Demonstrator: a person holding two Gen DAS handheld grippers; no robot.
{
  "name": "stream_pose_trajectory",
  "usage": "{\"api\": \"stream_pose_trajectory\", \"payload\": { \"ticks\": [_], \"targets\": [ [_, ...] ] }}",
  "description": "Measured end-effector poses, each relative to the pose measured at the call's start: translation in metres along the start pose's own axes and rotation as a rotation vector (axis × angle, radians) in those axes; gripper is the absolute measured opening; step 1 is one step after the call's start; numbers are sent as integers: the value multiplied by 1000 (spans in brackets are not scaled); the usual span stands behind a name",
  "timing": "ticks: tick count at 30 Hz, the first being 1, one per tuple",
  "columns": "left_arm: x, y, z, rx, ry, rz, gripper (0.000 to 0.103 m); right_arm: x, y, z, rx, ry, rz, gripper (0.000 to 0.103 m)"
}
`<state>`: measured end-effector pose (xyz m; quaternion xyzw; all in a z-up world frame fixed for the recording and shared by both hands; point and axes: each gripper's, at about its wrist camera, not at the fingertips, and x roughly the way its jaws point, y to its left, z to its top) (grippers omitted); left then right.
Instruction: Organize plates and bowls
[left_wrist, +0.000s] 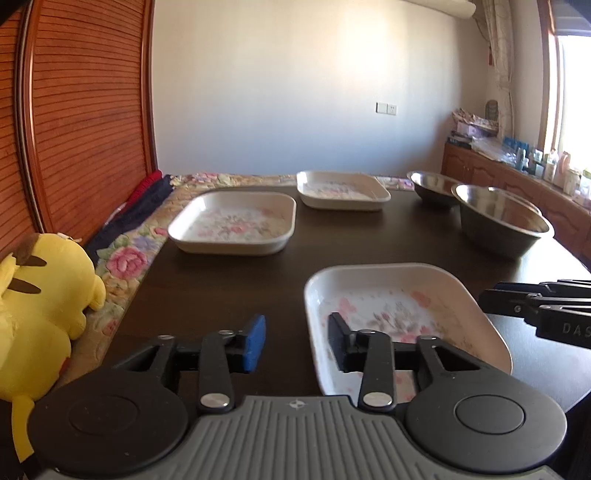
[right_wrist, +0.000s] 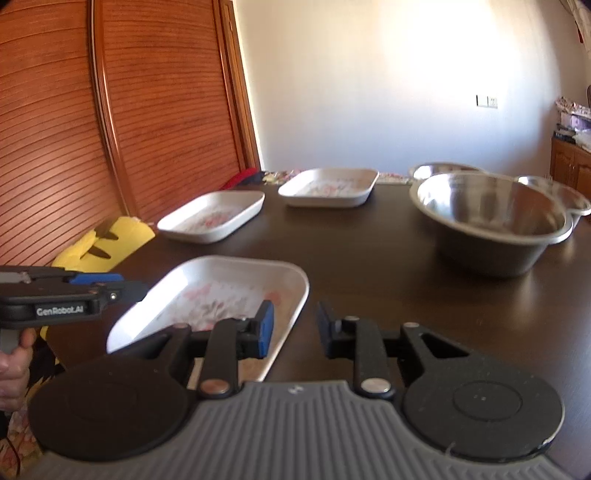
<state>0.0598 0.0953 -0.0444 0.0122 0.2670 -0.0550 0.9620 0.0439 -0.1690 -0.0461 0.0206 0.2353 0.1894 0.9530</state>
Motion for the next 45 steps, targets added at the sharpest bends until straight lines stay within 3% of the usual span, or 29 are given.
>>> {"api": "stream_pose_trajectory", "payload": {
  "ticks": [11, 23, 34, 45],
  "targets": [
    [24, 21, 27, 14, -8, 30, 57, 25, 2, 39, -115, 3, 40, 33],
    [69, 62, 62, 29, -12, 62, 66, 82, 25, 86, -189, 34, 113, 42],
    [105, 100, 85, 16, 1, 65, 66, 138, 43, 105, -189, 132, 162, 43],
    [137, 117, 91, 19, 36, 47, 59, 182, 52, 110, -178, 219, 175, 42]
  ]
}}
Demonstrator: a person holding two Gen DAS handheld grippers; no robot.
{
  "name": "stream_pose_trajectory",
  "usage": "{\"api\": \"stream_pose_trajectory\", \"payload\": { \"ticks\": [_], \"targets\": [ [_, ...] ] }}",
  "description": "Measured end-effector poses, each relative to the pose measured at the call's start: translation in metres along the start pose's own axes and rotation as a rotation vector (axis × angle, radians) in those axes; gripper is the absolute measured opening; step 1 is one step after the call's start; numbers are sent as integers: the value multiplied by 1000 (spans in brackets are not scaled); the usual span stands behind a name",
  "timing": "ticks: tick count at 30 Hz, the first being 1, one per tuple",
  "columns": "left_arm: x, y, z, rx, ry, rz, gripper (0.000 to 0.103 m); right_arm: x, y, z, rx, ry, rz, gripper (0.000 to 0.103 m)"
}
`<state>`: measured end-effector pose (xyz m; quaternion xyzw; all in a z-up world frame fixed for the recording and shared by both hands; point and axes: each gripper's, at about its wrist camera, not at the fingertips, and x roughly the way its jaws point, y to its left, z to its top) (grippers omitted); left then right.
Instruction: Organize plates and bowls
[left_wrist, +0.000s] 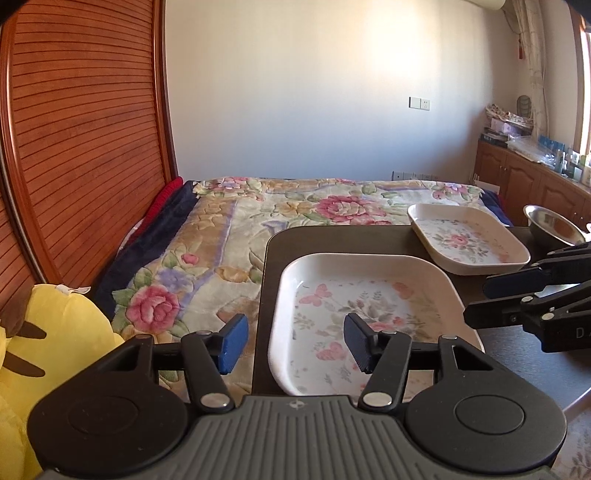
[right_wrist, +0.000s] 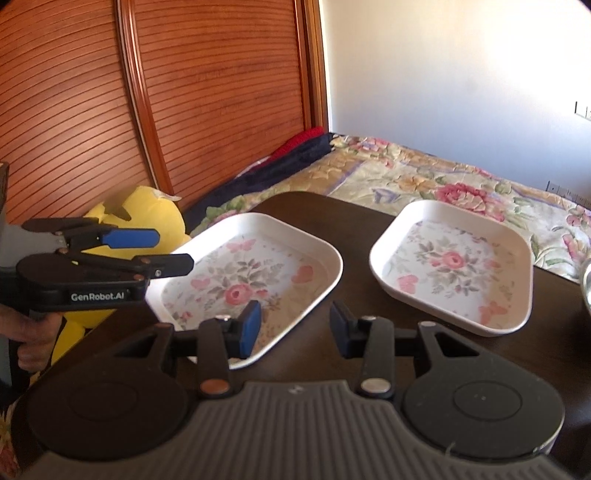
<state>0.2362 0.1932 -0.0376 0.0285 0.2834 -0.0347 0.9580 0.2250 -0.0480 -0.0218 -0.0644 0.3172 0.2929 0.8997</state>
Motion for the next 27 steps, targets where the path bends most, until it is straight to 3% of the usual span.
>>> {"api": "stream_pose_trajectory", "payload": {
  "ticks": [10, 21, 27],
  "targets": [
    [16, 7, 0, -8, 28, -15, 48, 19, -4, 4, 19, 47, 16, 41],
    [22, 9, -3, -23, 54, -26, 29, 28, -6, 3, 35, 81, 39, 26],
    [22, 9, -3, -25, 55, -22, 25, 30, -8, 2, 40, 86, 46, 25]
  ]
}}
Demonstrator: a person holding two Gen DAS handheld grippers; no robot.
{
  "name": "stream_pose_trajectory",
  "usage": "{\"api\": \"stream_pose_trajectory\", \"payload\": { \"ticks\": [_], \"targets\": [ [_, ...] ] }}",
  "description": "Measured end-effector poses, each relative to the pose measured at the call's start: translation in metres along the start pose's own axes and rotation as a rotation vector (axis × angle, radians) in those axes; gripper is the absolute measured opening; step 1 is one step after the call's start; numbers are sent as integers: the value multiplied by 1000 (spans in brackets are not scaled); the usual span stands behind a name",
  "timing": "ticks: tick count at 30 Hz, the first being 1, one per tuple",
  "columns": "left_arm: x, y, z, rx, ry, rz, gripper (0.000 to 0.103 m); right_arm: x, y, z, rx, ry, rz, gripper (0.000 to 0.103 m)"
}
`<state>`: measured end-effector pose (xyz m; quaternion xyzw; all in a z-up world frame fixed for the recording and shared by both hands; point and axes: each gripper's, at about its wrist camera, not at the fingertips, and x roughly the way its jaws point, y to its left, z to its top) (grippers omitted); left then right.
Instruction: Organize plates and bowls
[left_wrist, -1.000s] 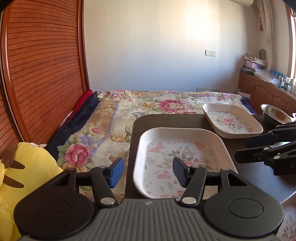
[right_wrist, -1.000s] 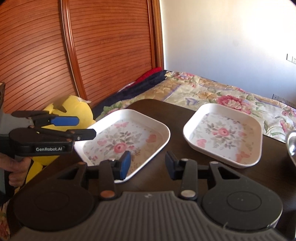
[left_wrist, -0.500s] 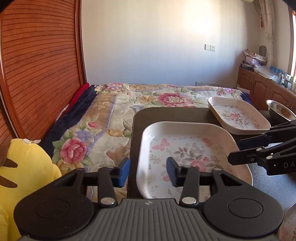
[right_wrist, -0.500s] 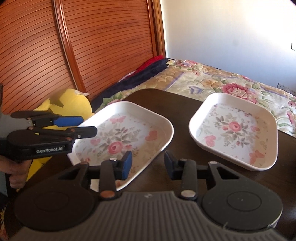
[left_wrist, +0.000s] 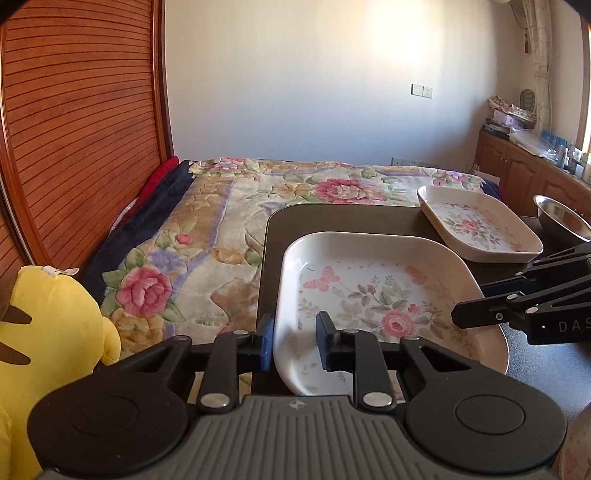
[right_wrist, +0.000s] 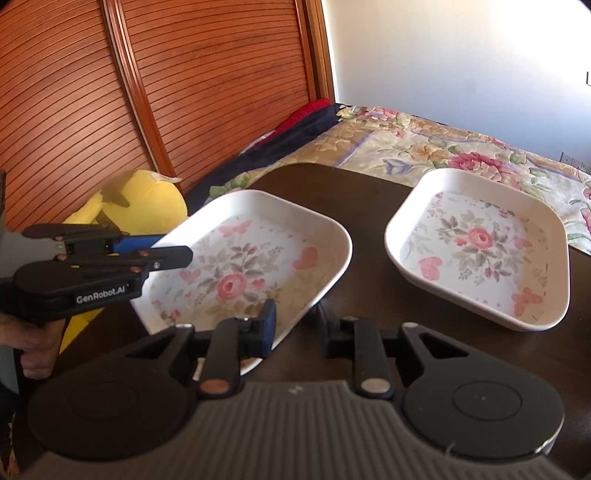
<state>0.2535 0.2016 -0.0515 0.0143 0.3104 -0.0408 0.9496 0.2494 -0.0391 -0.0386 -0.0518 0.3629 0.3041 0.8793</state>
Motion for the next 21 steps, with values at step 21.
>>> {"api": "stream_pose_trajectory", "payload": {
  "ticks": [21],
  "targets": [
    [-27, -22, 0, 17, -1, -1, 23, -27, -10, -4, 25, -29, -8, 20]
  ]
}}
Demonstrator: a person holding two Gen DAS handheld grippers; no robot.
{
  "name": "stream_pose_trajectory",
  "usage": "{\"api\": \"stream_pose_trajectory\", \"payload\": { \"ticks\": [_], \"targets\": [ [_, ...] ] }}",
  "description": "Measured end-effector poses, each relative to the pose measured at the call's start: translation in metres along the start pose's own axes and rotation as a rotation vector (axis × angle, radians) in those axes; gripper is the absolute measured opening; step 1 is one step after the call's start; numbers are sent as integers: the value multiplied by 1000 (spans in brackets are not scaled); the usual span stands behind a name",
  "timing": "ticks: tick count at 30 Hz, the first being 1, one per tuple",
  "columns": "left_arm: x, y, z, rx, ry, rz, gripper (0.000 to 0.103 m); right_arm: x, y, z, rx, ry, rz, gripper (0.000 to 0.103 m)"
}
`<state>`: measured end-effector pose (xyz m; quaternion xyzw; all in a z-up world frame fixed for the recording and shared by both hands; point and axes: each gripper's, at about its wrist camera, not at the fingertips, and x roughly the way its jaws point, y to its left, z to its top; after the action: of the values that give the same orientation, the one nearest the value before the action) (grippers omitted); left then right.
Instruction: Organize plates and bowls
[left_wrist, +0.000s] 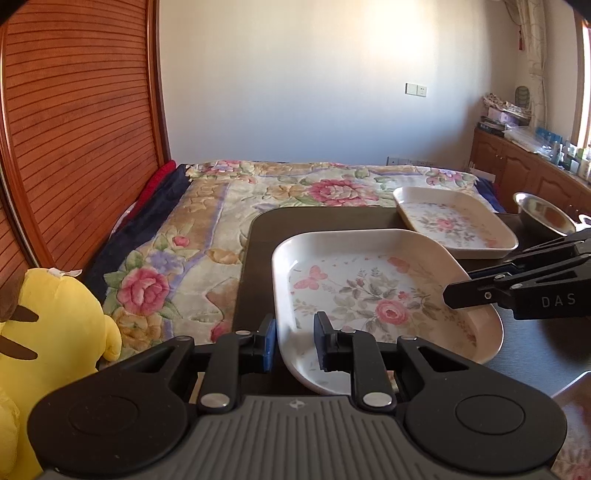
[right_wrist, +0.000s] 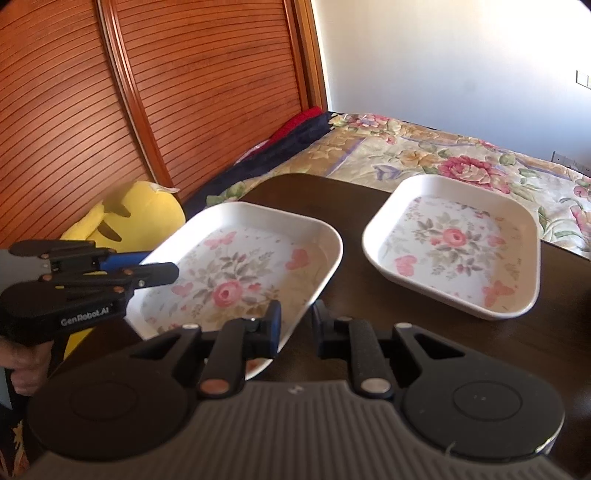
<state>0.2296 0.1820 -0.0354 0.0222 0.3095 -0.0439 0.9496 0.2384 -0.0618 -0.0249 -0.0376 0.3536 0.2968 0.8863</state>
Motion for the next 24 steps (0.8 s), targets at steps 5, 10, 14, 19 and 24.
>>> {"api": "stream_pose_trajectory", "payload": {
  "ticks": [5, 10, 14, 19, 24],
  "targets": [
    [-11, -14, 1, 9, -12, -8, 23, -16, -5, -5, 3, -17, -7, 20],
    [-25, -30, -1, 17, -26, -16, 23, -34, -10, -12, 6, -34, -15, 20],
    [-37, -41, -2, 25, -38, -27, 23, -50, -14, -19, 11, -52, -20, 20],
    [-52, -57, -4, 40, -57, -41, 23, -74, -19, -28, 15, -79, -30, 20],
    [-74, -76, -7, 64, -81, -55, 23, -99, -21, -38, 23, -113, -43, 20]
  ]
}}
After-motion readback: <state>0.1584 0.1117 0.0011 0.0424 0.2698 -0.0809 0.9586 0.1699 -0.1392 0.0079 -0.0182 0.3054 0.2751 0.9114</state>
